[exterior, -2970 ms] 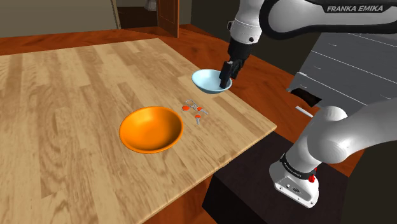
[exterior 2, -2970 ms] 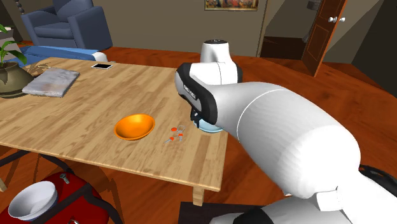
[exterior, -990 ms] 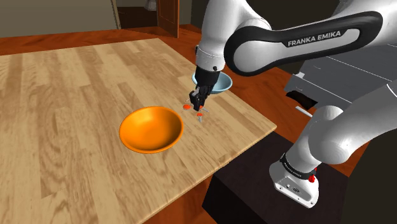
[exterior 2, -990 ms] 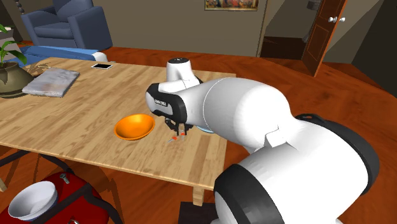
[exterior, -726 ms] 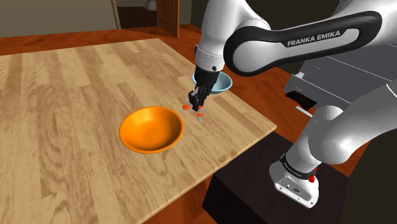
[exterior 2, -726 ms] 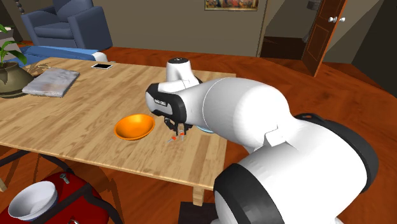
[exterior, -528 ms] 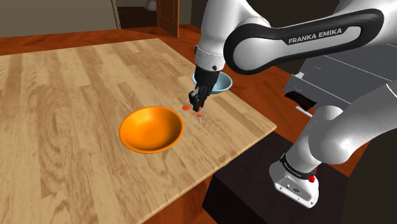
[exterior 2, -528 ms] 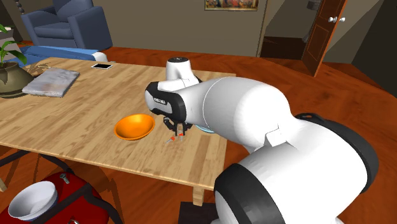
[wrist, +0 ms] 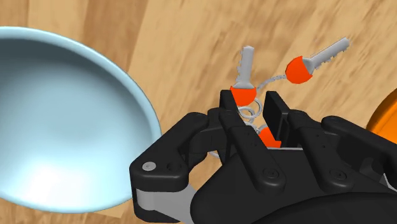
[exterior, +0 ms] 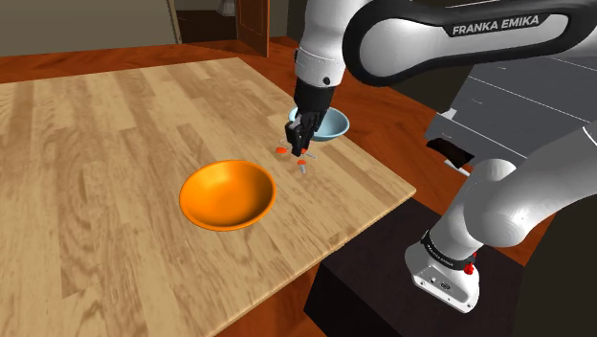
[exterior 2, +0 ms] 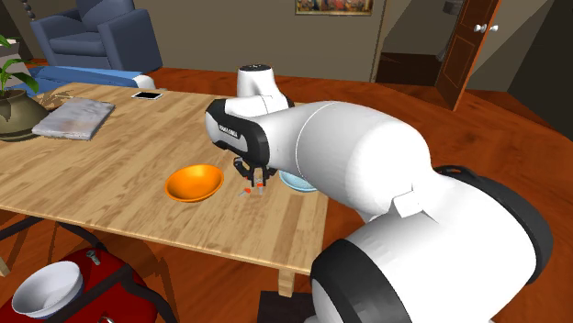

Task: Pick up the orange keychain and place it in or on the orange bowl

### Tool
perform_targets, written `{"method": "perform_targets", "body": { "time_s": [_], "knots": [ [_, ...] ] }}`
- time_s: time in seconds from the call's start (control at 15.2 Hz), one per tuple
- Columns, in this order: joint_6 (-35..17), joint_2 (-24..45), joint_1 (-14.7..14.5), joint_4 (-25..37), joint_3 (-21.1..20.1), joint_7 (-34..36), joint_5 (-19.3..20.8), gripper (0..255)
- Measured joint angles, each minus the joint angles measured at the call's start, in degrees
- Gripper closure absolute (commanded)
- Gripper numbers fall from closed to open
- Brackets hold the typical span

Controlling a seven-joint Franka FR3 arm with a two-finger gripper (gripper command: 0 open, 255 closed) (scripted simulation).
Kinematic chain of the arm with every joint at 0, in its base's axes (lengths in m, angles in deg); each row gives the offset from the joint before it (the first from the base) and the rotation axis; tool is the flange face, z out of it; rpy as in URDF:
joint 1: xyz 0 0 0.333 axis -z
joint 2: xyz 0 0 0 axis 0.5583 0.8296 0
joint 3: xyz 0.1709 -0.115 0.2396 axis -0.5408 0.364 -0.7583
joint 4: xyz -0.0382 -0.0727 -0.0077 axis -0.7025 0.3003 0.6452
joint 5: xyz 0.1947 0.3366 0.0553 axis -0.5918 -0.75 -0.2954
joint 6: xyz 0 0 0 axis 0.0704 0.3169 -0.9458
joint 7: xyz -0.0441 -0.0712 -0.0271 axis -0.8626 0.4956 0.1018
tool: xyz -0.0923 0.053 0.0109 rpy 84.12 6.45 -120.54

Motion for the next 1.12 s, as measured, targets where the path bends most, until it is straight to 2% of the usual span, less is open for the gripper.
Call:
{"method": "perform_targets", "body": {
  "time_s": [0.92,1.12],
  "knots": [
    [10.49,0.24,0.44,10.71,0.88,0.41,0.71,255],
    [11.29,2.70,-0.18,14.20,-1.51,3.68,1.02,255]
  ]
}}
